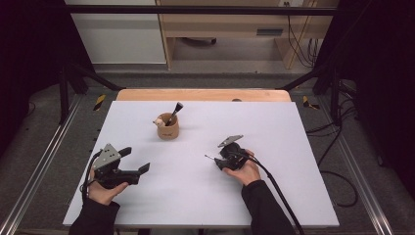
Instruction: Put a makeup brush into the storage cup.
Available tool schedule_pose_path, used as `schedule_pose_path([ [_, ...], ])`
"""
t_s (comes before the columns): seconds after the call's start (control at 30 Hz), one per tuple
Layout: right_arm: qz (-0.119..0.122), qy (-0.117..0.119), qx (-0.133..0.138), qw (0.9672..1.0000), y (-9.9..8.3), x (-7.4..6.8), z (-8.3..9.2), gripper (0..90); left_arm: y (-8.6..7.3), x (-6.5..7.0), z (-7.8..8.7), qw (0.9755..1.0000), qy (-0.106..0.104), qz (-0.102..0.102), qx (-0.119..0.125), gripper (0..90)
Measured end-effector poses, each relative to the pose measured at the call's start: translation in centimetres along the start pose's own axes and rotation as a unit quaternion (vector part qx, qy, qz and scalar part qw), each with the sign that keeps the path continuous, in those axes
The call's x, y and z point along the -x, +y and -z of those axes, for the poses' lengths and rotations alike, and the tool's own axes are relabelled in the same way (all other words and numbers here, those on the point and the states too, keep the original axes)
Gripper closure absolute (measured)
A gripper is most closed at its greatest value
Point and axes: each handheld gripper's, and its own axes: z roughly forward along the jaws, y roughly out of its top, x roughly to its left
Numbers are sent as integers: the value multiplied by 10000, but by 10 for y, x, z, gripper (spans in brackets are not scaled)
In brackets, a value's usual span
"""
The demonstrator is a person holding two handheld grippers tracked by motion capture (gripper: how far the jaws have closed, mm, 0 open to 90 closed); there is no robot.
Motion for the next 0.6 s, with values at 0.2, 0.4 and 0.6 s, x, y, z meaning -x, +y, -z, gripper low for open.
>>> schedule_pose_path([
  [0.2,-19,55,-10,10000,0,2,0,662,0,0,0,10000,7,-11,0,102],
  [0.4,-30,42,-47,10000,0,2,1,724,0,0,0,10000,13,-25,2,103],
  [0.6,-78,37,-98,9999,0,2,2,799,0,1,0,10000,5,-29,-2,104],
])
